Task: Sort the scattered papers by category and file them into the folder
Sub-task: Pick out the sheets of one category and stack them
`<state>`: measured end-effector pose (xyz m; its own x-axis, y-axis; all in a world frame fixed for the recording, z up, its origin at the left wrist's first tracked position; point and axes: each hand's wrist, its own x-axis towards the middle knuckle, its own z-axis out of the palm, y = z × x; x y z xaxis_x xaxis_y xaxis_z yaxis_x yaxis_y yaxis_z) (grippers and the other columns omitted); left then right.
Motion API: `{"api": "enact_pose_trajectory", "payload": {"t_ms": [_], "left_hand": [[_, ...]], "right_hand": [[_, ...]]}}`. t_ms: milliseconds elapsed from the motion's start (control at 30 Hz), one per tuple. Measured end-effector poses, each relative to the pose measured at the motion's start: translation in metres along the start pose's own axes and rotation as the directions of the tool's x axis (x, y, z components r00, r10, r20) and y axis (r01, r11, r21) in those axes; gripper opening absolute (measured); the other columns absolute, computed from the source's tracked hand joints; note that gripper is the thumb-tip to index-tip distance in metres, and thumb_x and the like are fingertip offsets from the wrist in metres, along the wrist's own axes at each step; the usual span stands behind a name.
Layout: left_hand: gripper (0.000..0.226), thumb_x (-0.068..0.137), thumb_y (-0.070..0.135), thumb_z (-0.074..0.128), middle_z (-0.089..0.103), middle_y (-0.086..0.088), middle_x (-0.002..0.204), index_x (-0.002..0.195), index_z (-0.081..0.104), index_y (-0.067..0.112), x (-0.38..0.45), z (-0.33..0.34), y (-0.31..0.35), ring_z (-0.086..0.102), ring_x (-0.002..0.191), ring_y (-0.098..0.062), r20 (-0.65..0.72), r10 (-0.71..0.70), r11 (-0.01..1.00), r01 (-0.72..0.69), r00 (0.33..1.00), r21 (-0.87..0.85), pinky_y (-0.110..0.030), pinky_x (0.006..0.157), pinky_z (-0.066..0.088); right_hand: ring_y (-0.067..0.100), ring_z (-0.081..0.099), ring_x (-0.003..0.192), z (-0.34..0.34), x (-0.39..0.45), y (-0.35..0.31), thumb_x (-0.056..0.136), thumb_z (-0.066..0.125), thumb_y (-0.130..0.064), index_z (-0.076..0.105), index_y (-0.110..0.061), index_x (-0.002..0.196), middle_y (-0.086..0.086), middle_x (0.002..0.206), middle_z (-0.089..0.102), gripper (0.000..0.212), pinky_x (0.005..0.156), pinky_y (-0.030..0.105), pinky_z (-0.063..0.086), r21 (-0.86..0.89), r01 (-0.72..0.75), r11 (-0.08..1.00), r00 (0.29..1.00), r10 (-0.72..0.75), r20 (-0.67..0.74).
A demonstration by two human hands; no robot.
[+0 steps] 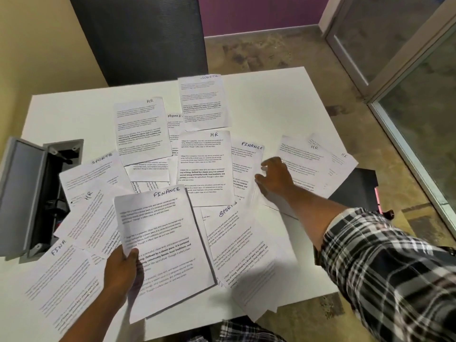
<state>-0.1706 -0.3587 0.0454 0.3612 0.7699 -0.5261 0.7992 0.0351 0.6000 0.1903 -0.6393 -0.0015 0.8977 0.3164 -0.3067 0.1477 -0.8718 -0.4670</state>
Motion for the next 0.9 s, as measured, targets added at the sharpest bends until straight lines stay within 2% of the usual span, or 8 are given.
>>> {"api": "enact_pose_trajectory", "payload": {"t_ms": [133,333,467,567,667,767,867,900], "left_hand": [[0.009,0.099,0.009,0.053,0.063,-0.013,0.082,0.097,0.06,0.003,0.001,0.018,0.018,0.058,0.076,-0.031,-0.018,0.027,0.999,-0.028,0.999,-0.029,-0.036,0.068,0.042],[0.009,0.1,0.011,0.053,0.065,-0.01,0.084,0.101,0.061,0.009,0.004,0.037,0.034,0.059,0.077,-0.028,0.0,0.023,0.997,-0.023,1.0,-0.073,-0.036,0.07,0.044],[0.01,0.101,0.012,0.053,0.064,-0.011,0.082,0.101,0.061,0.005,0.001,0.041,0.034,0.057,0.073,-0.027,-0.01,0.007,0.998,-0.007,1.0,-0.063,-0.033,0.063,0.041],[0.011,0.1,0.012,0.053,0.064,-0.013,0.083,0.101,0.061,0.005,-0.004,0.041,0.034,0.058,0.074,-0.028,-0.018,-0.006,0.998,0.005,1.0,-0.063,-0.033,0.063,0.042],[0.012,0.1,0.013,0.053,0.065,-0.015,0.083,0.1,0.061,0.004,-0.005,0.042,0.036,0.058,0.074,-0.03,-0.022,-0.012,0.998,0.011,1.0,-0.067,-0.034,0.065,0.043],[0.012,0.1,0.015,0.054,0.066,-0.013,0.086,0.102,0.062,0.006,-0.006,0.041,0.04,0.061,0.078,-0.031,-0.021,-0.005,0.998,0.003,1.0,-0.066,-0.039,0.072,0.047],[0.011,0.1,0.015,0.055,0.066,-0.011,0.088,0.104,0.062,0.008,-0.008,0.036,0.043,0.062,0.081,-0.031,-0.03,0.026,0.997,-0.028,0.999,-0.071,-0.04,0.074,0.048],[0.012,0.1,0.015,0.055,0.066,-0.012,0.088,0.104,0.062,0.007,-0.009,0.035,0.044,0.062,0.081,-0.031,-0.033,0.038,0.997,-0.041,0.999,-0.072,-0.039,0.073,0.047]], "right_hand": [[0.032,0.044,0.13,-0.01,0.055,-0.014,0.075,0.081,-0.035,0.048,-0.016,0.141,0.006,0.145,0.041,0.076,0.104,0.04,0.044,-0.047,0.071,0.996,0.994,-0.067,0.086],[0.035,0.034,0.139,-0.003,0.092,-0.014,0.064,0.088,-0.057,0.03,-0.019,0.153,0.005,0.153,0.035,0.112,0.106,0.051,0.04,-0.245,0.073,0.967,0.991,-0.044,0.124],[0.034,0.035,0.136,0.008,0.088,-0.014,0.065,0.088,-0.058,0.028,-0.02,0.154,0.006,0.148,0.036,0.113,0.102,0.051,0.04,-0.292,0.052,0.955,0.997,-0.031,0.073],[0.033,0.045,0.128,0.012,0.081,-0.02,0.07,0.086,-0.052,0.043,-0.018,0.143,0.007,0.136,0.05,0.091,0.098,0.046,0.041,-0.298,0.044,0.953,0.996,-0.02,0.083],[0.031,0.062,0.111,0.013,0.07,-0.024,0.074,0.082,-0.042,0.059,-0.016,0.122,0.006,0.117,0.066,0.059,0.085,0.037,0.049,-0.18,-0.026,0.983,0.995,0.042,0.086],[0.03,0.066,0.105,0.014,0.05,-0.027,0.079,0.076,-0.038,0.063,-0.014,0.122,0.007,0.114,0.07,0.052,0.081,0.03,0.051,0.1,-0.144,0.984,0.989,0.14,0.046],[0.022,0.066,0.105,0.009,0.024,-0.03,0.085,0.076,-0.03,0.062,-0.013,0.124,-0.004,0.111,0.067,0.045,0.088,0.028,0.051,0.468,-0.174,0.866,0.98,0.2,-0.005],[0.021,0.067,0.104,0.003,0.018,-0.03,0.086,0.075,-0.027,0.063,-0.015,0.122,-0.004,0.112,0.069,0.04,0.088,0.03,0.053,0.533,-0.168,0.829,0.977,0.211,-0.02]]}}
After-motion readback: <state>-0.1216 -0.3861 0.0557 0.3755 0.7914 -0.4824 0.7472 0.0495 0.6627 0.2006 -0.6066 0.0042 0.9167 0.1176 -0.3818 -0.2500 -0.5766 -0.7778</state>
